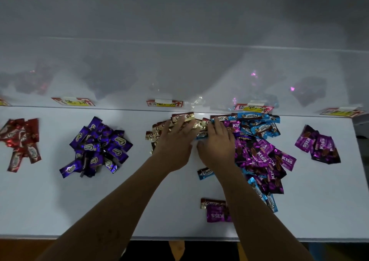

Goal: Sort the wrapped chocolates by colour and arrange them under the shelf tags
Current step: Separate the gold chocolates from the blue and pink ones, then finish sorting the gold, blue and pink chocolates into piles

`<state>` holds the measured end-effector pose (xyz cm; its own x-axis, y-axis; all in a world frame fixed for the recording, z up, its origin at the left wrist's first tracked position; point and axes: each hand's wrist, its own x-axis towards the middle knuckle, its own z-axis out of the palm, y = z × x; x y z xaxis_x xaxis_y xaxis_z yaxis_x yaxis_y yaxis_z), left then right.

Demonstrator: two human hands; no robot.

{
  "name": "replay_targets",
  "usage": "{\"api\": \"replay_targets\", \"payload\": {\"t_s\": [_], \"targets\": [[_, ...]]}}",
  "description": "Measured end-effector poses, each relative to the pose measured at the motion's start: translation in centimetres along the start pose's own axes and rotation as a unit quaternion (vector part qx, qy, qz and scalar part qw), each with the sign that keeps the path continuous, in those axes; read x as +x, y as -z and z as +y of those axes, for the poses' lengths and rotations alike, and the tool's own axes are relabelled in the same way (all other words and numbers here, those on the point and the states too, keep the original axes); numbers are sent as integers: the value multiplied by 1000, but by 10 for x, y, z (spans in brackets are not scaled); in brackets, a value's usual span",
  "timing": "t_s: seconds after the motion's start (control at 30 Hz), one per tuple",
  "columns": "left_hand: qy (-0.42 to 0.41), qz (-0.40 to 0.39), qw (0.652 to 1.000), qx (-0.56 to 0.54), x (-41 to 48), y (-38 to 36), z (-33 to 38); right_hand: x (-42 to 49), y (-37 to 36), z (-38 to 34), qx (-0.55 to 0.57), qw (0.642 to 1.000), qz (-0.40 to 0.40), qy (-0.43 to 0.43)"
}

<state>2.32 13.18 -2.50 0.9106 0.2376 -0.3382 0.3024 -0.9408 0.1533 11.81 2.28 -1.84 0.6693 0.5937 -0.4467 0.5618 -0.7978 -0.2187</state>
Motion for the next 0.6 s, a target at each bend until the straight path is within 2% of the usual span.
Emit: {"api": "replay_targets", "payload": {"t_s": [0.1, 0.17, 0.23, 0.3, 0.4, 0.5, 0.6], "targets": [[-18, -12, 999, 28, 20, 2, 3, -5, 2, 14, 3, 999, 25, -23], [-7, -11, 999, 38, 24, 4, 1, -2, 4, 15, -20, 999, 15, -41], [16, 9, 999, 48, 23, 6, -1, 2, 7, 10, -28, 997, 51, -60], [30, 30, 998, 55, 23, 6, -7, 10, 9, 1, -15, 995, 94, -42], [49, 50, 996, 49, 30, 7, -16, 21, 8, -8, 0, 997, 83, 4], [63, 42, 996, 53, 37, 6, -18, 31, 4, -5, 14, 996, 86, -14], [60, 82, 994, 30, 38, 1, -23, 38, -1, -3, 14, 993, 117, -23]]}}
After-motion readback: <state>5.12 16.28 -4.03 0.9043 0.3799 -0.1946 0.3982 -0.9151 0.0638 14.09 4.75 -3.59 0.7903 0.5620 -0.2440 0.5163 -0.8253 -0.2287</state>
